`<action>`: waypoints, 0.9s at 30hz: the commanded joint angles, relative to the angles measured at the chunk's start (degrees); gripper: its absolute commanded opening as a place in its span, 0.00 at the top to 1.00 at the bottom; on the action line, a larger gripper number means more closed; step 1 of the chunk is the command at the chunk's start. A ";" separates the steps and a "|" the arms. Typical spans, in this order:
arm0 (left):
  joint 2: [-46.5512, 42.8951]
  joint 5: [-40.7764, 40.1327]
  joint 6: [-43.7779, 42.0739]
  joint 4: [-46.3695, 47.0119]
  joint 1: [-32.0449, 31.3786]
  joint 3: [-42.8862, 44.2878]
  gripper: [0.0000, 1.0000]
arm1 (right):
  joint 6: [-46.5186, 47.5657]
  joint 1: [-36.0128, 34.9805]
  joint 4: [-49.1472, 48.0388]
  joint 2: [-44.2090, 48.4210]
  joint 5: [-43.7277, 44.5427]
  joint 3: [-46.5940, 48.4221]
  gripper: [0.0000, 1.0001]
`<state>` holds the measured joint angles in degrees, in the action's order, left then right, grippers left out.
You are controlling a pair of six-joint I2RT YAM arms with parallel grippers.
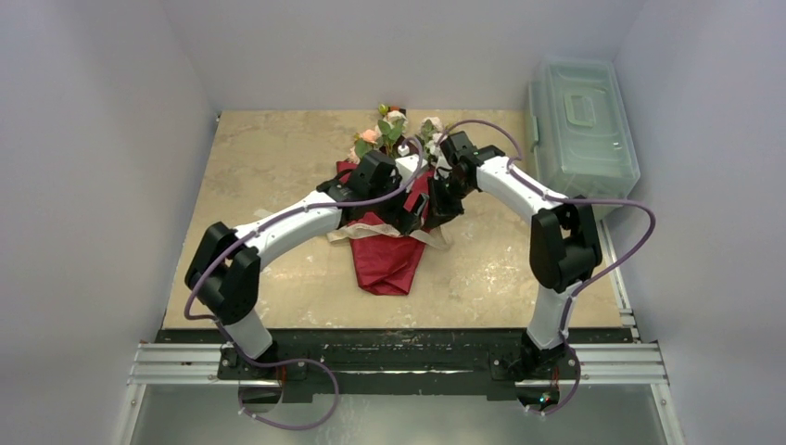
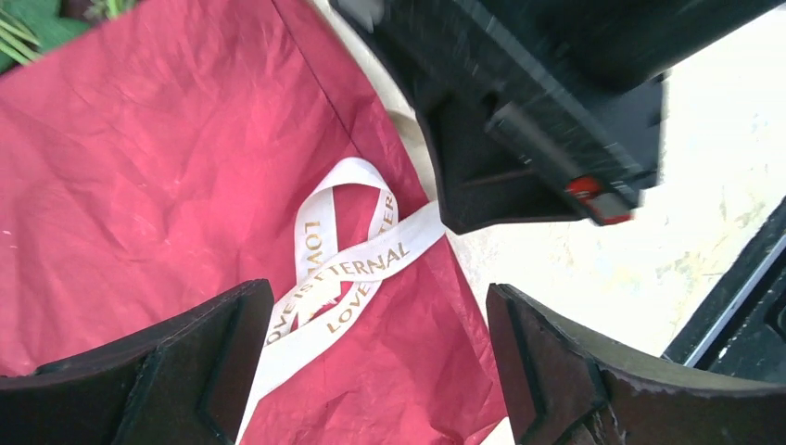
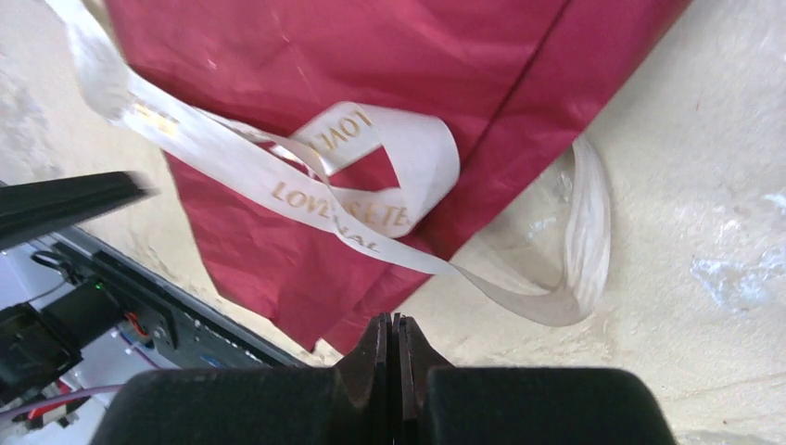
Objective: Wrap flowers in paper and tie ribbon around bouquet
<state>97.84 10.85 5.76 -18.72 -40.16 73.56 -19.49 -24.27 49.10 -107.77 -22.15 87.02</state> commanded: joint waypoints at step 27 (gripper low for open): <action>-14.19 -22.83 13.52 4.53 8.77 -11.34 0.00 | -1.07 -2.41 1.28 -9.69 9.51 12.33 0.51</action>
<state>87.59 -11.49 14.74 -16.99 -36.14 64.62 -20.27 -25.26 48.56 -116.25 -16.03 96.33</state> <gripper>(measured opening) 0.995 0.493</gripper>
